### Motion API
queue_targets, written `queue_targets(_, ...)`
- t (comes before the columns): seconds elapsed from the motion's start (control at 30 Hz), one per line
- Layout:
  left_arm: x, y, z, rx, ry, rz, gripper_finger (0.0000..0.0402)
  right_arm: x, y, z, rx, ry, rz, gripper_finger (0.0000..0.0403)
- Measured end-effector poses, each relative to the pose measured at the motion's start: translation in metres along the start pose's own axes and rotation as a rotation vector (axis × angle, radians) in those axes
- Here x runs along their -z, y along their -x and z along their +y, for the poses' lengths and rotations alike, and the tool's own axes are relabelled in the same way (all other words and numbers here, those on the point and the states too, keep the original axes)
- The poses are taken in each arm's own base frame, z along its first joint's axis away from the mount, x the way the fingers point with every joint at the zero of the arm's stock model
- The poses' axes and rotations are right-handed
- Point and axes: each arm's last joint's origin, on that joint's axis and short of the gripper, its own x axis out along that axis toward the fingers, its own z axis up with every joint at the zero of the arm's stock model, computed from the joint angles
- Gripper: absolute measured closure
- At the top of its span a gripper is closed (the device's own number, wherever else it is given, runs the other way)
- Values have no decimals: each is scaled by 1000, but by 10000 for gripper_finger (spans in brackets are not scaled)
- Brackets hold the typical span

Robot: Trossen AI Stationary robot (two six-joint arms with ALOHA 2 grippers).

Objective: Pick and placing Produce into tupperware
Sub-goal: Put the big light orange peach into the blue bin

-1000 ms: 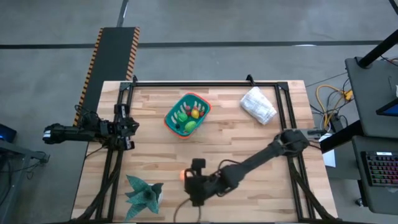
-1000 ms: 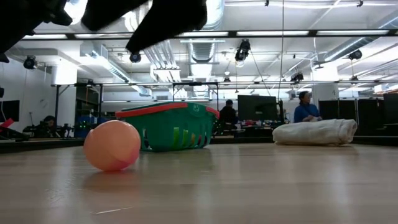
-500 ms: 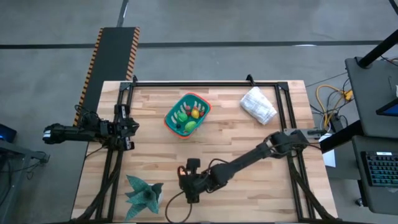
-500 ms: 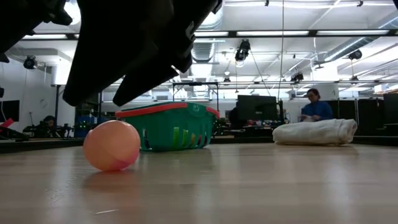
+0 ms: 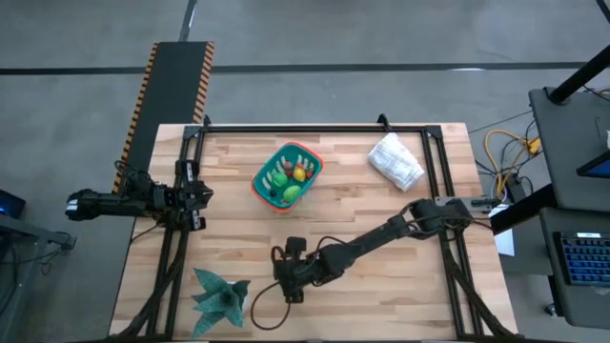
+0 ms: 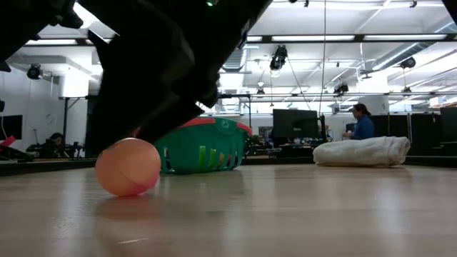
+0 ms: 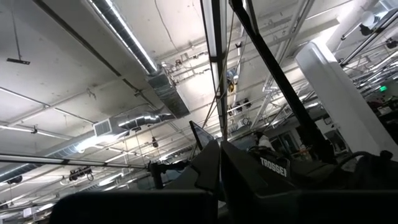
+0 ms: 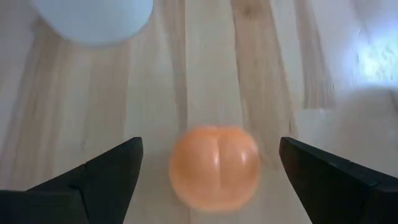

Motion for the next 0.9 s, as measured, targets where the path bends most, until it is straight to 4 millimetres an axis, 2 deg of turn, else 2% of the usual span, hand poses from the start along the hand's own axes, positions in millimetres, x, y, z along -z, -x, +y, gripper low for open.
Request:
queue_targets(0.1, 0, 0, 0, 0, 0, -1, 402, 1, -4, -3, -4, -6, -18, 34)
queue_targets(0.3, 0, 0, 0, 1, 0, -1, 402, 13, -26, -9, -55, -23, 45, 34)
queue_targets(0.53, 0, 0, 0, 2, 0, -2, 402, 13, -28, -10, -52, -27, 46, 40)
queue_targets(0.9, 0, 0, 0, 2, 0, -2, 402, 15, -28, -10, -52, -19, 53, 145)
